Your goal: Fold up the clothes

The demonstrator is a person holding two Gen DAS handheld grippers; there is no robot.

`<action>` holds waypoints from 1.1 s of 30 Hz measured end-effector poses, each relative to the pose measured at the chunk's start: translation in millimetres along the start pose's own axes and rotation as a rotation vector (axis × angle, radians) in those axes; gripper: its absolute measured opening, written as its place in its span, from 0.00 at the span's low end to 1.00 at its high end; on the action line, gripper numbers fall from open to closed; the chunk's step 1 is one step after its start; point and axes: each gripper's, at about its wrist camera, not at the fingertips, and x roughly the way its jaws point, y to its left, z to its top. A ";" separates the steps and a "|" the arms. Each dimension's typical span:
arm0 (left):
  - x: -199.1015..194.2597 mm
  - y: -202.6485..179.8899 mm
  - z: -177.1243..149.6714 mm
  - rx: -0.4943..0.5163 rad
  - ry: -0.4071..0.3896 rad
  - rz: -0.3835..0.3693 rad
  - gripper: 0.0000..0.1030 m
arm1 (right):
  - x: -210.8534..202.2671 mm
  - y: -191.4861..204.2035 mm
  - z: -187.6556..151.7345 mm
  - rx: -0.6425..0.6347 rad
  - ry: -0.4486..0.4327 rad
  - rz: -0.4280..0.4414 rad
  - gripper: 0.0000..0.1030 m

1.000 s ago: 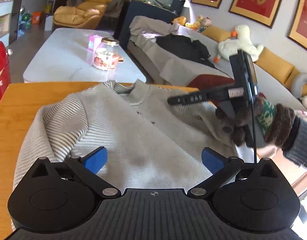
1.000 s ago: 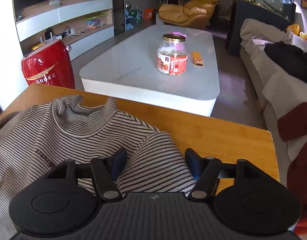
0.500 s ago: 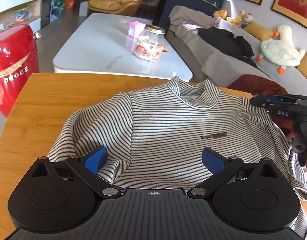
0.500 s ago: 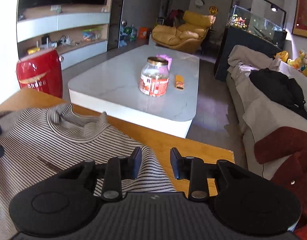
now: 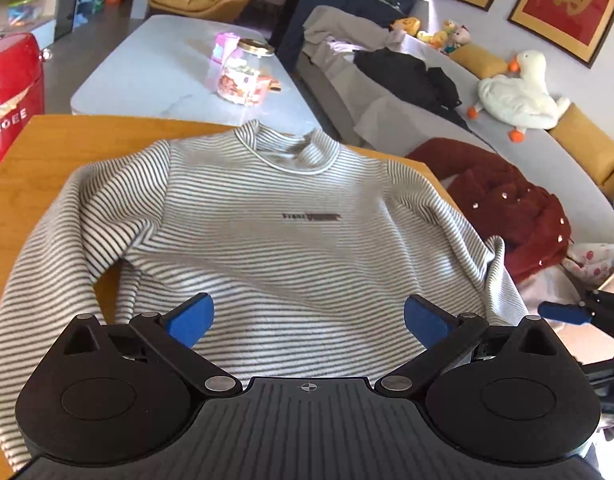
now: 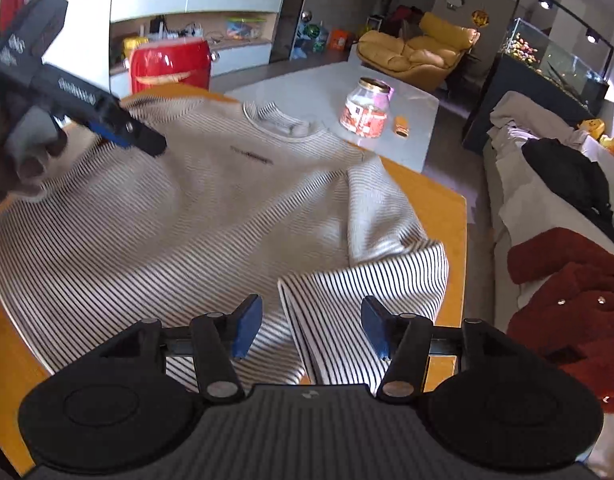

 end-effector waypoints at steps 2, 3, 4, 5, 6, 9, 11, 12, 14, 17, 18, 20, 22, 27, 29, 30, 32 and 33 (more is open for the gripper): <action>1.4 -1.7 -4.9 -0.002 0.023 -0.004 1.00 | 9.7 3.0 -9.0 -0.042 0.005 -0.067 0.46; 1.0 -3.2 -7.1 -0.004 0.028 -0.005 1.00 | 10.1 -2.0 -7.6 -0.042 -0.004 -0.093 0.21; -3.6 -2.4 -8.8 -0.004 0.026 -0.007 1.00 | 8.0 -10.7 -2.7 -0.027 -0.018 -0.116 0.08; -8.3 -1.5 -10.5 -0.005 0.023 -0.008 1.00 | 6.0 -19.4 2.1 -0.013 -0.031 -0.139 0.08; -13.8 0.9 -12.5 -0.003 0.017 -0.004 1.00 | 2.1 -34.9 11.1 0.017 -0.054 -0.177 0.08; -30.5 10.3 -16.1 -0.005 -0.003 0.022 1.00 | -16.8 -98.2 47.6 0.153 -0.158 -0.315 0.08; -38.3 16.8 -16.9 -0.018 -0.014 0.034 1.00 | -33.6 -136.9 74.1 0.268 -0.253 -0.349 0.08; -41.5 19.5 -17.0 -0.027 -0.018 0.036 1.00 | -40.3 -146.3 86.4 0.305 -0.295 -0.329 0.08; -46.9 23.8 -17.5 -0.039 -0.026 0.039 1.00 | -53.8 -165.1 111.2 0.380 -0.378 -0.289 0.08; -54.4 29.8 -18.2 -0.049 -0.042 0.041 1.00 | -59.6 -154.3 147.3 0.374 -0.462 -0.168 0.08; -57.1 31.2 -18.7 -0.050 -0.047 0.044 1.00 | -56.5 -145.2 159.2 0.360 -0.476 -0.124 0.08; -63.3 34.4 -19.5 -0.053 -0.055 0.058 1.00 | -47.4 -123.6 181.6 0.328 -0.499 -0.026 0.08; -68.5 37.1 -21.3 -0.056 -0.058 0.072 1.00 | -31.5 -101.6 201.8 0.320 -0.497 0.067 0.07; -84.2 47.2 -29.4 -0.079 -0.059 0.097 1.00 | 12.9 -47.6 241.8 0.306 -0.456 0.247 0.07; -90.1 51.3 -32.0 -0.088 -0.060 0.108 1.00 | 28.9 -27.2 250.3 0.294 -0.434 0.278 0.05; -92.9 53.4 -33.3 -0.093 -0.061 0.115 1.00 | 35.3 -19.0 253.4 0.291 -0.422 0.293 0.05; -97.6 57.5 -35.6 -0.103 -0.063 0.124 1.00 | 43.1 -6.3 258.2 0.281 -0.411 0.295 0.05; -99.1 59.5 -36.6 -0.109 -0.062 0.127 1.00 | 46.7 -0.1 260.5 0.275 -0.406 0.293 0.05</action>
